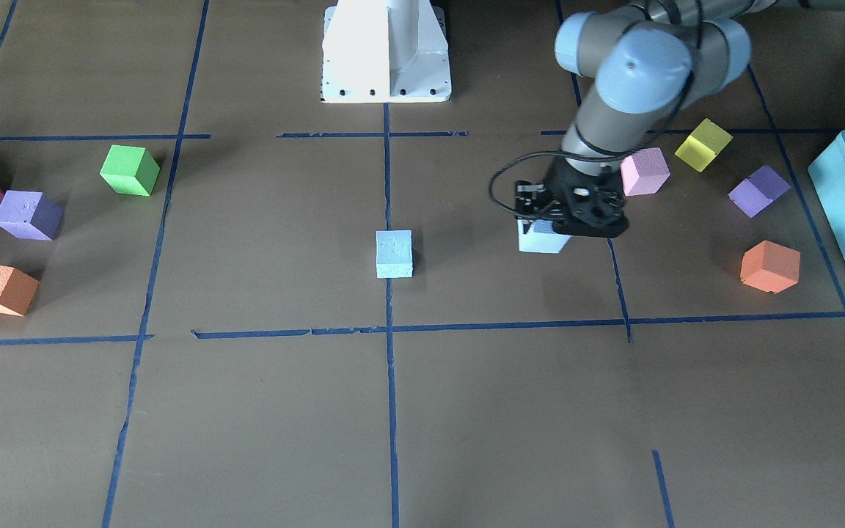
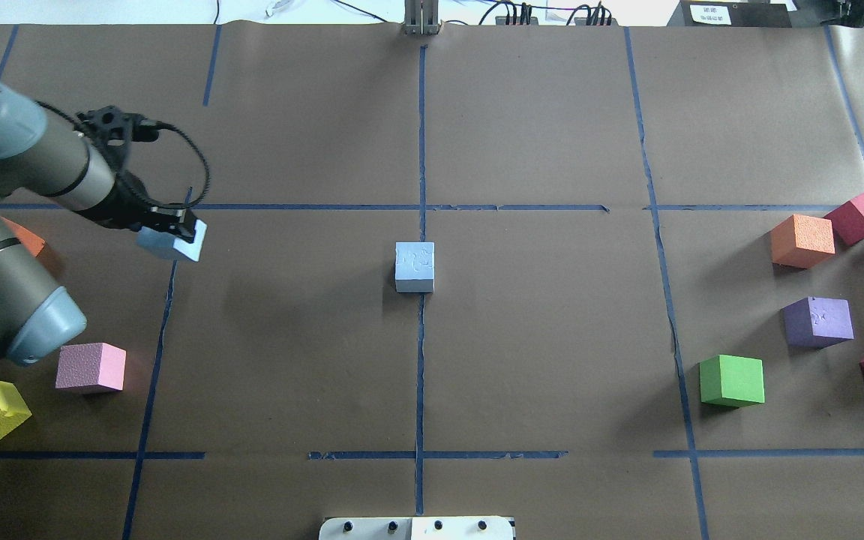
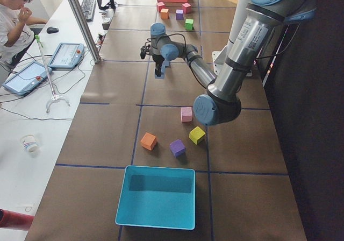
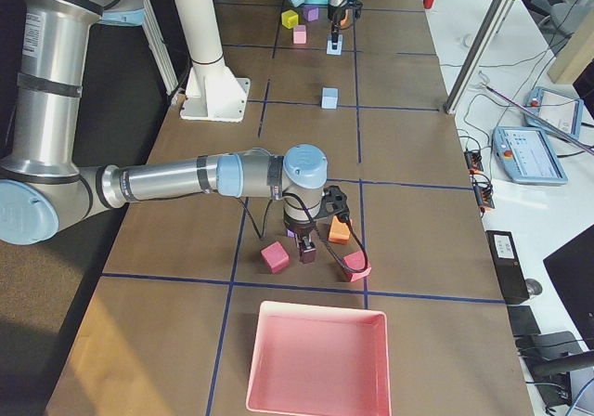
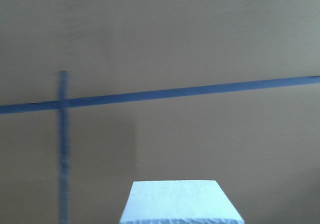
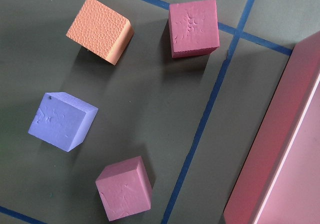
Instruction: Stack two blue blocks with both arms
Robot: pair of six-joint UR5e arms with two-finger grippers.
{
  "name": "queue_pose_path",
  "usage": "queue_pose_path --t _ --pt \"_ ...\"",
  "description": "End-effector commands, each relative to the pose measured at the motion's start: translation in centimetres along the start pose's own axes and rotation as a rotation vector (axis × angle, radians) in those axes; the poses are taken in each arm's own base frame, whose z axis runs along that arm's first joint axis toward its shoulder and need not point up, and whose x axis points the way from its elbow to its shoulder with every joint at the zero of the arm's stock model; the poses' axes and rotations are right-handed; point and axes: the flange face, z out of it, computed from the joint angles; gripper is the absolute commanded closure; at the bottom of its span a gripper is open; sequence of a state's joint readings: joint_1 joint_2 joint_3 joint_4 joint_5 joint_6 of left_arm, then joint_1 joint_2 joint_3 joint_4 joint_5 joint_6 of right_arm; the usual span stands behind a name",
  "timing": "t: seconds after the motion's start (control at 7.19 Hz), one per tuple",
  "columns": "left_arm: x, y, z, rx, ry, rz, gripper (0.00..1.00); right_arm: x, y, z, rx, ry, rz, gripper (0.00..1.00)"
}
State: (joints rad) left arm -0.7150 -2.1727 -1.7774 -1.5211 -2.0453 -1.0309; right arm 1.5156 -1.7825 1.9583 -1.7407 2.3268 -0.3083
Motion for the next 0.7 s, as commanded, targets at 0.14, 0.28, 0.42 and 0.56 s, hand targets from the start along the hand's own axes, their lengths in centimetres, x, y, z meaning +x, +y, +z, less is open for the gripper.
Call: queue_pose_path --t 0.14,0.28,0.42,0.56 --pt "16.7 -1.1 1.6 0.033 -0.049 -0.088 0.8 0.1 0.0 0.1 -0.002 -0.001 0.002 0.01" --pt "18.3 1.2 3.7 0.044 -0.069 -0.054 0.77 0.1 0.1 0.1 -0.003 0.0 0.001 0.01" --pt "18.4 1.5 4.2 0.039 -0.075 -0.043 0.77 0.2 0.1 0.2 -0.004 0.0 0.002 0.01" --pt "18.4 1.2 5.0 0.033 -0.089 -0.045 0.77 0.2 0.0 0.2 -0.003 -0.001 0.001 0.01"
